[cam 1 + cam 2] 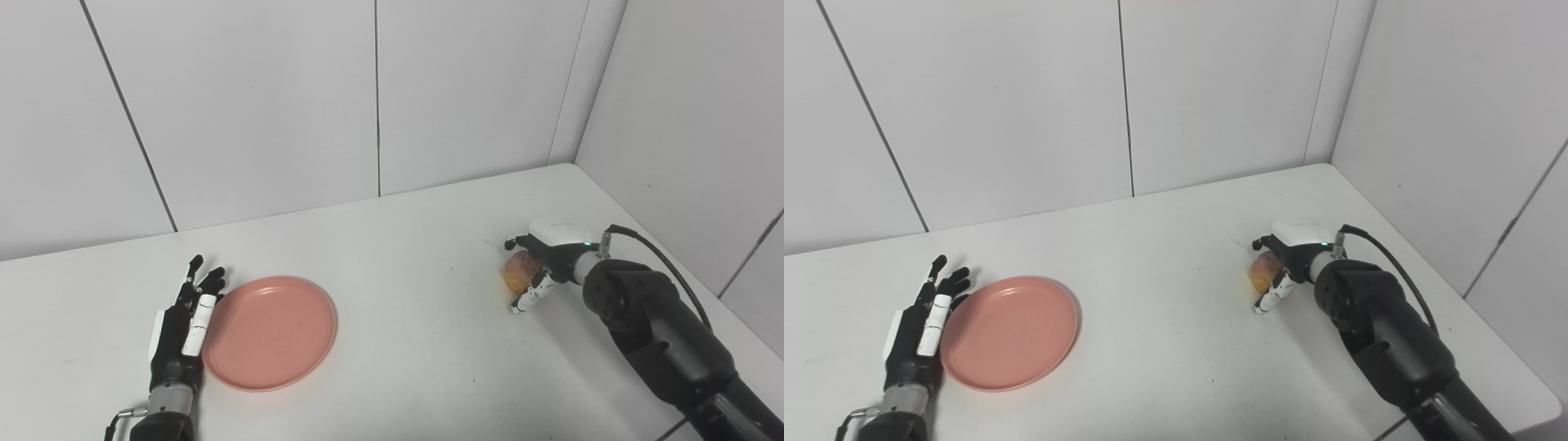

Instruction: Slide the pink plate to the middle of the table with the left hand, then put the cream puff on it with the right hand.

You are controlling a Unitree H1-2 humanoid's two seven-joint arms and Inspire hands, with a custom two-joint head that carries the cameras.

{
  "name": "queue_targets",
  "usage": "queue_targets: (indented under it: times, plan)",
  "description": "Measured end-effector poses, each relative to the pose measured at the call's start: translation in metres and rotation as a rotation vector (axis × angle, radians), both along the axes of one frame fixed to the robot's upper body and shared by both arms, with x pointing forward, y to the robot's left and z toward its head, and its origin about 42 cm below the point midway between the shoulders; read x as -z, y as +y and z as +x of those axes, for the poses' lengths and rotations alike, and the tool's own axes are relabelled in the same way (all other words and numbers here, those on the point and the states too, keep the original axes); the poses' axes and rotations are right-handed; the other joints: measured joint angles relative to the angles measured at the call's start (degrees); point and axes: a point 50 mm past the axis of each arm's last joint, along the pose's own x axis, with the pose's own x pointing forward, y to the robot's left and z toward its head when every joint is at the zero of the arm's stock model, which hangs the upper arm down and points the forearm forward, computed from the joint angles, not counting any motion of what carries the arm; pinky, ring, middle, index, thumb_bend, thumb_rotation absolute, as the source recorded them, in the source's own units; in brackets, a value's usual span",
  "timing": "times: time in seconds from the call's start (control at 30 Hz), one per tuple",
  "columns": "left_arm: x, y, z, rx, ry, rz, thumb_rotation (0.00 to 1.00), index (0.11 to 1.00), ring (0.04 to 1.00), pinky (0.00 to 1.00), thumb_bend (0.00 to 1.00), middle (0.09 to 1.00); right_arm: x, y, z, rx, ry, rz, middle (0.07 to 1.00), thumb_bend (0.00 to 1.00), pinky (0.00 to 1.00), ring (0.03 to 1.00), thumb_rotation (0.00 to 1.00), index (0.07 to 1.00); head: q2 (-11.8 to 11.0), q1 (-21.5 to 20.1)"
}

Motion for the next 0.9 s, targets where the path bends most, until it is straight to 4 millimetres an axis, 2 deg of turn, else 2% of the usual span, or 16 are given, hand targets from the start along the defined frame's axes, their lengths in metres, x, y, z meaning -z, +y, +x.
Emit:
queue_targets:
  times: [0.2,0.37,0.4,0.5,0.6,0.63,0.67,0.7,0.8,0.9]
  plan:
    - [0.0,0.001,-0.001,-0.001,0.0,0.0,0.86,0.941,0.876,0.85,0.79,0.862,0.004,-0.004,0.001,0.023,0.023,0.005,0.93,1.0,0.68,0.876,0.25,0.823,0.09,0.09]
    - [0.0,0.001,-0.001,-0.001,0.0,0.002,0.87,0.94,0.873,0.84,0.8,0.862,0.007,-0.009,0.002,0.043,0.043,0.01,0.914,1.0,0.67,0.863,0.25,0.82,0.18,0.17]
    - [0.0,0.001,-0.001,-0.001,0.0,0.003,0.87,0.937,0.873,0.84,0.8,0.863,0.007,-0.009,0.002,0.043,0.041,0.011,0.879,1.0,0.63,0.818,0.22,0.799,0.18,0.26]
    - [0.0,0.001,-0.001,0.001,0.0,0.004,0.87,0.935,0.872,0.84,0.82,0.862,0.009,-0.01,0.002,0.049,0.008,0.023,0.825,0.99,0.59,0.752,0.16,0.778,0.35,0.26]
    - [0.001,0.001,-0.001,0.0,0.002,0.004,0.86,0.939,0.874,0.85,0.81,0.862,0.013,-0.008,0.002,0.055,-0.035,0.041,0.721,0.92,0.55,0.653,0.06,0.719,0.35,0.26]
    - [0.001,0.001,-0.001,0.0,0.002,0.005,0.86,0.94,0.876,0.86,0.82,0.861,0.014,-0.007,0.002,0.056,-0.05,0.049,0.617,0.86,0.46,0.55,0.02,0.662,0.35,0.26]
    - [0.001,0.001,-0.001,0.0,0.002,0.005,0.86,0.939,0.875,0.86,0.82,0.86,0.015,-0.007,0.003,0.06,-0.068,0.057,0.561,0.79,0.42,0.497,0.01,0.627,0.35,0.26]
    - [0.001,0.001,-0.001,0.0,0.002,0.005,0.86,0.938,0.874,0.86,0.82,0.859,0.016,-0.007,0.003,0.066,-0.08,0.063,0.459,0.61,0.32,0.404,0.0,0.558,0.53,0.35]
    - [0.001,0.001,-0.001,0.0,0.002,0.005,0.86,0.937,0.872,0.85,0.83,0.858,0.018,-0.008,0.004,0.071,-0.104,0.069,0.426,0.54,0.28,0.363,0.0,0.519,0.62,0.44]
    - [0.001,0.003,-0.001,-0.003,0.003,0.007,0.87,0.938,0.875,0.84,0.81,0.86,0.021,-0.006,0.004,0.065,-0.114,0.07,0.432,0.53,0.27,0.352,0.0,0.499,0.62,0.53]
